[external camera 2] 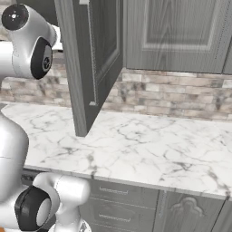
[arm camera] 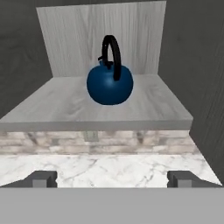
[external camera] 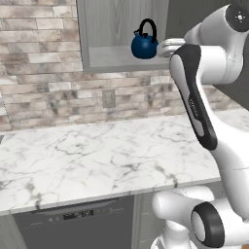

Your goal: Open the cabinet, pick the kettle from the cabinet, and place it in the sink.

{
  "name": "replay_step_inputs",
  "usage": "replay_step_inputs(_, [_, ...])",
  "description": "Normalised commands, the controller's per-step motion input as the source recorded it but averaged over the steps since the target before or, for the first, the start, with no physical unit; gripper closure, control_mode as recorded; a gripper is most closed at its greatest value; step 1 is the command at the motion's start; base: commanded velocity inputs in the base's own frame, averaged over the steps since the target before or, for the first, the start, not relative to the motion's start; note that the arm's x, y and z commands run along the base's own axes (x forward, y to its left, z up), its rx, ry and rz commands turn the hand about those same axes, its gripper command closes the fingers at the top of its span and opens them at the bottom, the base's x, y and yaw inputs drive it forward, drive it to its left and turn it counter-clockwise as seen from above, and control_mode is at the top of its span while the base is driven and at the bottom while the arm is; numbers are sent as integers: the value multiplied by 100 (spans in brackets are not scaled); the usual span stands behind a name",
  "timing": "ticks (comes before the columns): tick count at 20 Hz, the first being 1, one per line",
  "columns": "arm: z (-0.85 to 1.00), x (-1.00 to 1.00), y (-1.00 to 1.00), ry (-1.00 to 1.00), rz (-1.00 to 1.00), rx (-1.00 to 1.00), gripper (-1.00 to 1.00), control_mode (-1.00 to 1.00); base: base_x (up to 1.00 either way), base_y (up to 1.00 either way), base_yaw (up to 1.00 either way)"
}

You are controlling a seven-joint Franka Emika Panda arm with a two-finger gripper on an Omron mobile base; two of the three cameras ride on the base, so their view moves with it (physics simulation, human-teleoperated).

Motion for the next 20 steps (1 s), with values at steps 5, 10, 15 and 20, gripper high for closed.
replay_step_inputs(5, [18, 55, 0, 0, 2, 0, -100, -100, 0, 0, 0])
replay_step_inputs(10, [4, 48, -1, 0, 6, 0, -100, -100, 0, 0, 0])
replay_step_inputs(15, [0, 42, -2, -4, 13, 0, -100, -100, 0, 0, 0])
replay_step_inputs(20, [1, 47, 0, -1, 8, 0, -100, -100, 0, 0, 0])
